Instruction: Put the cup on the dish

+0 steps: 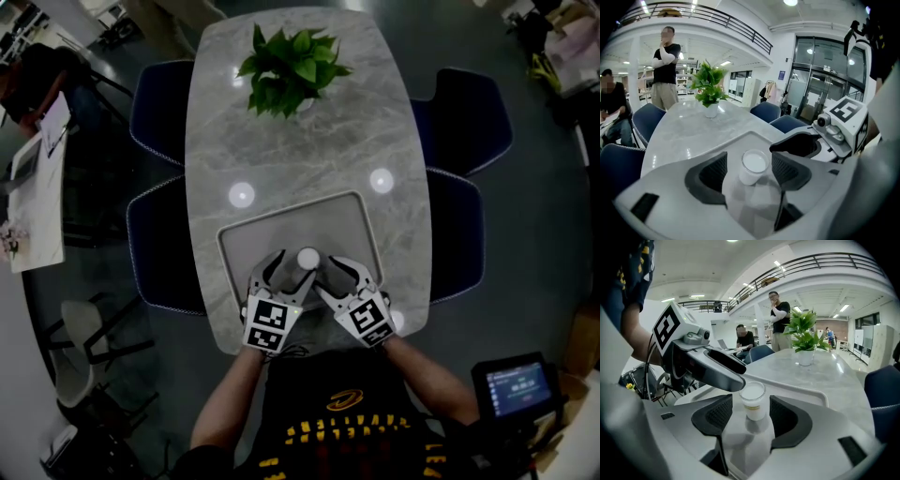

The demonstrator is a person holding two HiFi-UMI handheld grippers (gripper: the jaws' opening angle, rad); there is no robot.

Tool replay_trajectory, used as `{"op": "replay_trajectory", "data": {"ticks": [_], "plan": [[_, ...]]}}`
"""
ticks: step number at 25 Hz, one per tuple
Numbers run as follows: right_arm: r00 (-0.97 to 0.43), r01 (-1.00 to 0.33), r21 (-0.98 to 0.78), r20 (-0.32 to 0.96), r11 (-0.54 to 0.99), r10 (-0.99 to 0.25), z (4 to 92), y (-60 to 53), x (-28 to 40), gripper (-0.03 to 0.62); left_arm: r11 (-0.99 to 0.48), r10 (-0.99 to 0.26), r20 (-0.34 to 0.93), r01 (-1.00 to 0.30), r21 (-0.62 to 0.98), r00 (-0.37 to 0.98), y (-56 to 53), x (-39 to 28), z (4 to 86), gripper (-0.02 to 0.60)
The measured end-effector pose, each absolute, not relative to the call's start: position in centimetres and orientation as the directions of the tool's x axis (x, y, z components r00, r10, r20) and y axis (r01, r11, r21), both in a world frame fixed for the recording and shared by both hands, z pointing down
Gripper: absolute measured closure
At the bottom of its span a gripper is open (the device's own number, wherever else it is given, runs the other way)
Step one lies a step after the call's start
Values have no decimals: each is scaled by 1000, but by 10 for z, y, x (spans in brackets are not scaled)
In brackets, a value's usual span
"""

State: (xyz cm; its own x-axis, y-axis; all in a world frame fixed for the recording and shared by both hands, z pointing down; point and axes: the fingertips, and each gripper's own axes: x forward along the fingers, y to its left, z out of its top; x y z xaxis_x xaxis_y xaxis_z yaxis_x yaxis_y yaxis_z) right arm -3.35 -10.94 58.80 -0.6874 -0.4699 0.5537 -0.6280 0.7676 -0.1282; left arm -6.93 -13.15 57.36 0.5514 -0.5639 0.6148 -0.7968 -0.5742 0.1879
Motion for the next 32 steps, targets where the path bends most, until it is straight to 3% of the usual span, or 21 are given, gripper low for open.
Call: {"op": "replay_trajectory", "data": {"ticks": [12, 13, 14, 17, 24, 27, 32], "plan": [[-718, -656, -184, 451, 732, -530, 544, -106, -21, 345, -508, -704, 476, -842, 182, 527, -114, -82, 512, 284], [-718, -663, -190, 436, 724, -543, 534, -102, -20, 385, -503, -712, 463, -844, 188, 528, -109, -84, 503, 284], [-717, -671, -200, 419, 714, -557, 524, -100, -18, 474, -500, -718, 449, -843, 198, 532, -105, -85, 494, 285], [-725, -679, -245, 370, 692, -581, 500, -99, -13, 571, -509, -728, 400, -829, 230, 558, -96, -83, 470, 287], [-761, -649, -321, 257, 690, -596, 449, -97, -13, 588, -574, -720, 284, -773, 271, 634, -75, -63, 426, 449], [-743, -668, -219, 247, 712, -621, 426, -99, -13, 588, -559, -727, 275, -774, 297, 630, -70, -60, 414, 574], [-726, -673, -44, 235, 739, -647, 400, -93, -21, 588, -519, -744, 271, -784, 340, 610, -64, -58, 411, 580]]}}
